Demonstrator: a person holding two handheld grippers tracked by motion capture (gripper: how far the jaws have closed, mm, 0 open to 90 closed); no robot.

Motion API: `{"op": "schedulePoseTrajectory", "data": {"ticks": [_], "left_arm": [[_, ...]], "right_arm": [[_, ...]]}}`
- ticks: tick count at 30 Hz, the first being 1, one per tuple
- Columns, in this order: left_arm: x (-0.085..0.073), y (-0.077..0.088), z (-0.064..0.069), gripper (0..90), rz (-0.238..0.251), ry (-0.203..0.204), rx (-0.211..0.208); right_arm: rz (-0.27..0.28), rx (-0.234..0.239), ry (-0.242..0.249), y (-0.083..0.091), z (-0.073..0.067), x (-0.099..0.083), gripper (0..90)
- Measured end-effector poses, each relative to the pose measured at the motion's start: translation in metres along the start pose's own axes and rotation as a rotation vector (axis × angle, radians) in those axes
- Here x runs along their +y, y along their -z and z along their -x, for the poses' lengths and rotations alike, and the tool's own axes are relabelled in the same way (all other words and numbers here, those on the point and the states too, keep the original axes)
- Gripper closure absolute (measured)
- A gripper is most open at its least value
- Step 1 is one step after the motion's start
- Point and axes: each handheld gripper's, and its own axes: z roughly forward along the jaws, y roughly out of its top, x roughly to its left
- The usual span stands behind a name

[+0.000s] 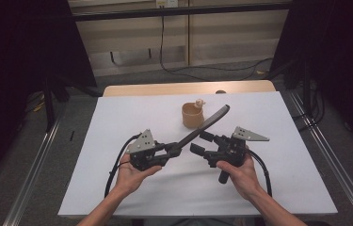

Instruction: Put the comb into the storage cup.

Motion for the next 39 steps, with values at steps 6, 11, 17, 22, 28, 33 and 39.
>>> {"op": "schedulePoseTrajectory", "data": {"ticks": [6, 11, 17, 22, 28, 33, 39], "left_arm": [[0.000, 0.002, -0.001, 72.7, 0.011, -0.006, 0.001], [-0.002, 0.000, 0.002, 72.7, 0.005, -0.012, -0.003], [-0.006, -0.001, 0.001, 72.7, -0.006, -0.013, -0.010], [-0.007, -0.002, 0.001, 72.7, -0.011, -0.015, -0.007], [-0.009, -0.002, 0.002, 72.7, -0.015, -0.024, -0.005], [-0.010, -0.003, 0.002, 72.7, -0.019, -0.034, -0.008], [-0.012, -0.006, 0.003, 72.7, -0.024, -0.045, -0.006]], "right_arm": [[0.012, -0.002, -0.066, -0.005, 0.004, -0.002, 37.5], [0.015, 0.010, -0.121, -0.009, 0.007, -0.006, 45.0], [0.025, 0.028, -0.147, -0.011, 0.008, -0.009, 57.2], [0.033, 0.036, -0.169, -0.011, 0.012, -0.011, 65.9], [0.045, 0.050, -0.202, -0.011, 0.013, -0.013, 67.4], [0.061, 0.059, -0.207, -0.011, 0.011, -0.013, 69.6], [0.064, 0.076, -0.201, -0.012, 0.010, -0.013, 72.5]]}}
